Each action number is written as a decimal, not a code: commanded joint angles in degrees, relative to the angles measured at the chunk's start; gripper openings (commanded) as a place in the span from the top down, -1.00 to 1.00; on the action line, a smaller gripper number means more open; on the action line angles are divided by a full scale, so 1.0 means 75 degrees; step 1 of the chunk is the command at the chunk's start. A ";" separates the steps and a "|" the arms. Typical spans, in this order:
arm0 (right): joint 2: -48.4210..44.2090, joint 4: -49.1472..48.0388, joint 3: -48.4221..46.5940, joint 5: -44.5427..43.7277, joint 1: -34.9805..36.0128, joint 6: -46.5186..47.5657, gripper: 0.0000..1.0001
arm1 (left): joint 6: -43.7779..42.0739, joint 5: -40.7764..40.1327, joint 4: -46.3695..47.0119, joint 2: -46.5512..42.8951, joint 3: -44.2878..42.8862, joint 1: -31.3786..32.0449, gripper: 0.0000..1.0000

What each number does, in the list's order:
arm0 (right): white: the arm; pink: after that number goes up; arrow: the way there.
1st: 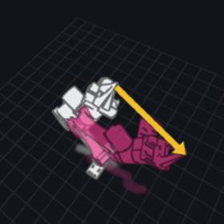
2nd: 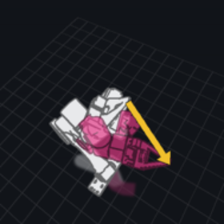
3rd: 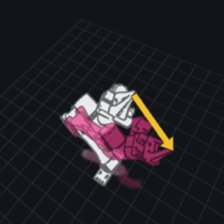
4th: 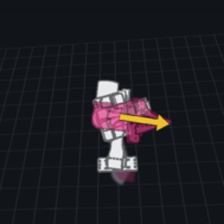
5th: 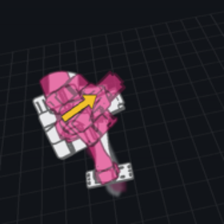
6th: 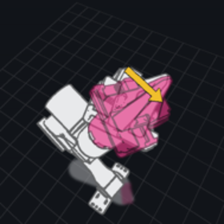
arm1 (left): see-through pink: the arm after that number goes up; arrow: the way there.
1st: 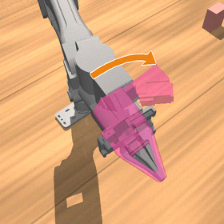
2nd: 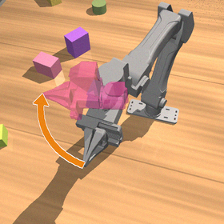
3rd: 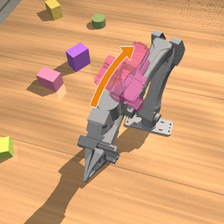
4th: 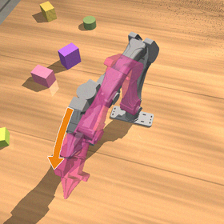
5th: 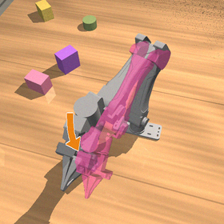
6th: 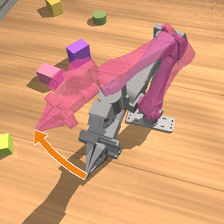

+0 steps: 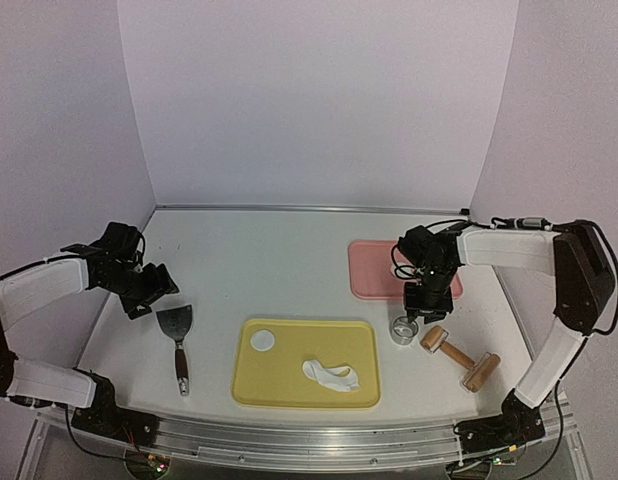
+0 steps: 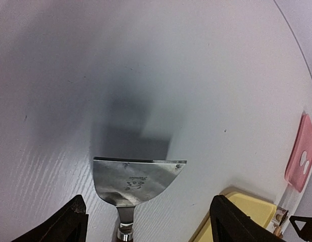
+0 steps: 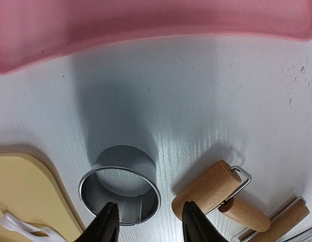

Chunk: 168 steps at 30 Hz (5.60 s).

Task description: Roll out the dumpling wrappers from the dough

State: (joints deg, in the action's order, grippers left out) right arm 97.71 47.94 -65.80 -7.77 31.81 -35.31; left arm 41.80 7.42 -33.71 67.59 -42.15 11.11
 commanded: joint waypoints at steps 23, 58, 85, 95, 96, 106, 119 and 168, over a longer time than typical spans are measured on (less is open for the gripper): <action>-0.0376 -0.0009 -0.1074 0.1578 0.0012 -0.0070 -0.11 | 0.1607 0.1093 -0.1029 -0.1541 0.1830 0.0535 -0.21; -0.0652 -0.0416 -0.0775 0.2233 0.0059 -0.0082 -0.13 | 0.0671 0.0348 -0.0486 0.0660 0.0425 0.2022 1.00; -0.0677 -0.0152 -0.1843 0.4234 0.0047 0.0700 -0.74 | -0.1172 0.0403 -0.0867 0.2802 -0.1438 0.2514 -0.35; -0.0869 -0.0205 -0.1347 0.4215 0.0050 0.0574 -0.73 | -0.2176 -0.0380 -0.1503 0.3601 -0.2246 0.2503 -0.45; -0.0880 -0.0215 -0.1327 0.4213 0.0051 0.0566 -0.73 | -0.2199 -0.0459 -0.1545 0.3647 -0.2261 0.2497 -0.45; -0.1026 -0.0260 -0.1060 0.4178 0.0048 0.0490 -0.71 | -0.2689 -0.0229 -0.1991 0.4085 -0.2463 0.2117 -0.38; -0.1021 -0.0368 -0.1012 0.4188 0.0048 0.0458 -0.70 | -0.3000 -0.0060 -0.2193 0.4737 -0.2442 0.2116 0.14; 0.1902 -0.0196 -0.2935 0.7223 0.1500 0.0122 0.35 | -0.4966 0.1703 -0.2756 0.3868 -0.4867 0.6580 1.00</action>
State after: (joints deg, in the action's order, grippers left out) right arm 111.20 45.43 -87.74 45.25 42.96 -35.81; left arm 6.76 20.45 -53.82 97.06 -75.05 59.46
